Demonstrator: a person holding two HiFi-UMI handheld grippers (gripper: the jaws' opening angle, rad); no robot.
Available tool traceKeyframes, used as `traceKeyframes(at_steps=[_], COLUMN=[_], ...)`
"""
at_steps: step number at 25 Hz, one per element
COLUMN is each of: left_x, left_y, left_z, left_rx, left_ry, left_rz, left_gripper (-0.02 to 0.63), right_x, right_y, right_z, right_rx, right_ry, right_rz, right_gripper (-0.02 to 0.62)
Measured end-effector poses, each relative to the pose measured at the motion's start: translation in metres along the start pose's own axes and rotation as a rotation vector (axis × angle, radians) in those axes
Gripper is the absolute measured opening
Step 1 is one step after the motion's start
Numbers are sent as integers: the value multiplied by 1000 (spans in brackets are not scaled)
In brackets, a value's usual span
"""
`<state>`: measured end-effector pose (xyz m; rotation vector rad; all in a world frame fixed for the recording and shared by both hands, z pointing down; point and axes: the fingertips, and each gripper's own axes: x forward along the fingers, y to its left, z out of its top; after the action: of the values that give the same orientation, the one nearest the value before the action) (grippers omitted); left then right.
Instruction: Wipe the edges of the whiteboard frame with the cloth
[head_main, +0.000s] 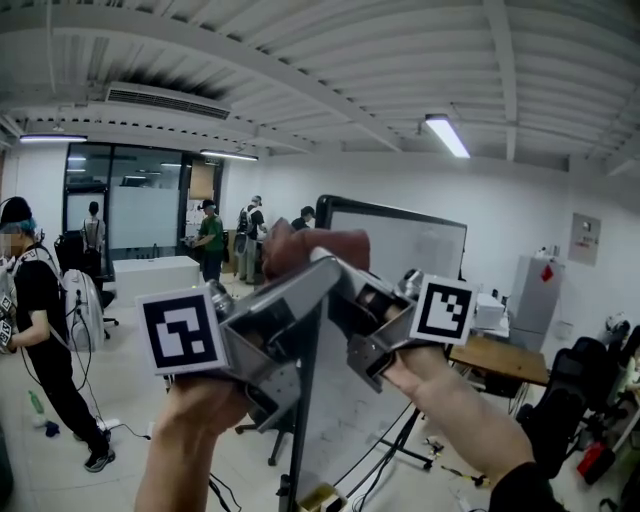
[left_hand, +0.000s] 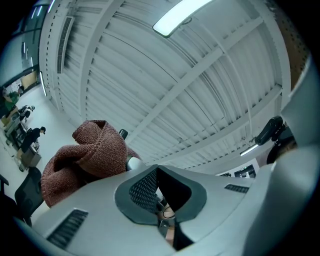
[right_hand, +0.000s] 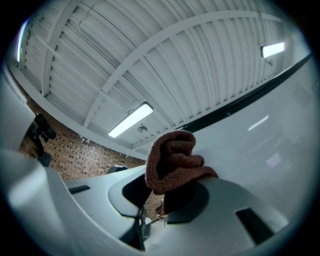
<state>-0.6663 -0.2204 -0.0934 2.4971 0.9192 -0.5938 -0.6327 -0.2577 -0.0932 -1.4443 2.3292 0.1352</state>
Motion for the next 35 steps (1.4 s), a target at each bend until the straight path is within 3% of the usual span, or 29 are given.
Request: traceKeyframes(at_steps=[17, 27, 35], left_x=[31, 34, 40], left_y=[-15, 4, 11], left_z=[33, 33, 13], left_rx=[85, 47, 7], left_ry=[7, 9, 45], left_rz=[-13, -2, -18], left_gripper=[-3, -3, -3], right_x=[9, 14, 18], right_y=[6, 0, -17], right_z=[47, 83, 102], right_rx=[-76, -172, -297], right_ry=[-52, -85, -10], right_rz=[3, -43, -140], right_gripper=[78, 78, 78])
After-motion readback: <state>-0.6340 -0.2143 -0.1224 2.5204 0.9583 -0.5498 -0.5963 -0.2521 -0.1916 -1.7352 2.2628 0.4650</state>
